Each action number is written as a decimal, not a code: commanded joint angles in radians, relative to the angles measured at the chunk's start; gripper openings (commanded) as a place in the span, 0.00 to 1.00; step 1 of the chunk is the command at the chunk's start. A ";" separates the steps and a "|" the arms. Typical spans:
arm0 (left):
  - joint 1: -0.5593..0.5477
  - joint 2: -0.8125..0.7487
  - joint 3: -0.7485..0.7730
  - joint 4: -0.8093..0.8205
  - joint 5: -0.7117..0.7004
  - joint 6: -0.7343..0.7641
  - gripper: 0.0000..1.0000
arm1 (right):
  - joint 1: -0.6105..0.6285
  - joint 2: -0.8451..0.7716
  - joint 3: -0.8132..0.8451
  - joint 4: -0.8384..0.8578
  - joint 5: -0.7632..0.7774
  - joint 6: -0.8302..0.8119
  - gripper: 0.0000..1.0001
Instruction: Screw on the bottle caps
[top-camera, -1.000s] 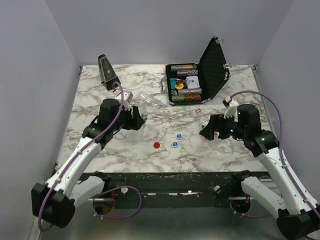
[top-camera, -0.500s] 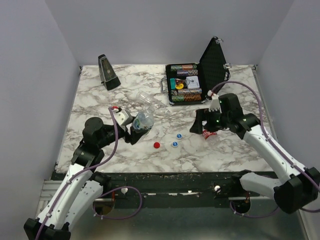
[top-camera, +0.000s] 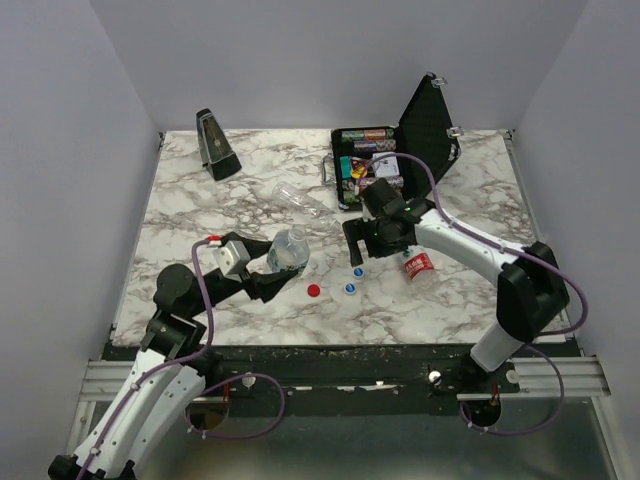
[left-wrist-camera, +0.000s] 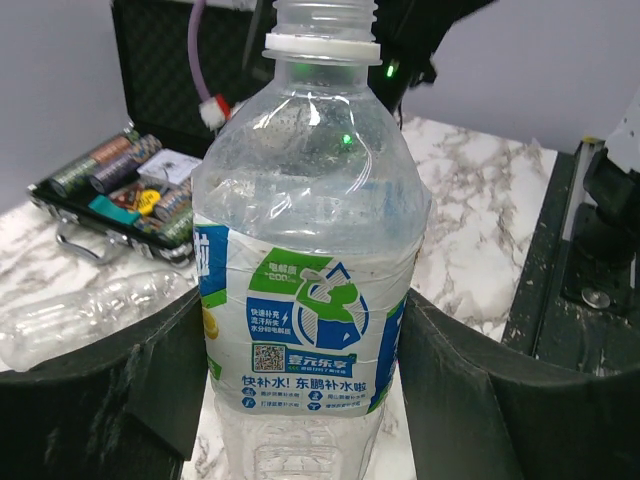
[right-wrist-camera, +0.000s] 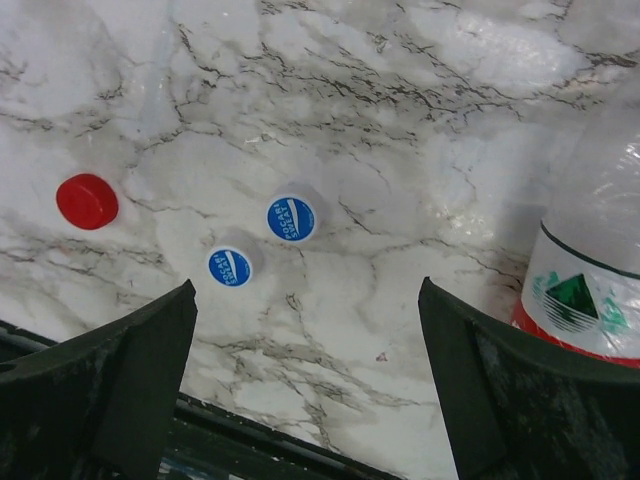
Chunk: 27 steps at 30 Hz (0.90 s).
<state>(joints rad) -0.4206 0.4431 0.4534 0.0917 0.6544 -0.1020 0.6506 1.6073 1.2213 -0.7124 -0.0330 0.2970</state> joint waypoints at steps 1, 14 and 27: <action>-0.003 -0.082 -0.027 0.092 -0.102 -0.044 0.49 | 0.052 0.121 0.078 -0.035 0.111 0.025 0.98; -0.001 -0.119 -0.107 0.206 -0.151 -0.082 0.51 | 0.083 0.285 0.142 -0.022 0.128 0.056 0.78; 0.000 -0.084 -0.094 0.180 -0.156 -0.038 0.51 | 0.089 0.327 0.167 -0.033 0.108 0.031 0.52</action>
<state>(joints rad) -0.4210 0.3473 0.3527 0.2474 0.5114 -0.1642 0.7273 1.9118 1.3621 -0.7303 0.0731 0.3393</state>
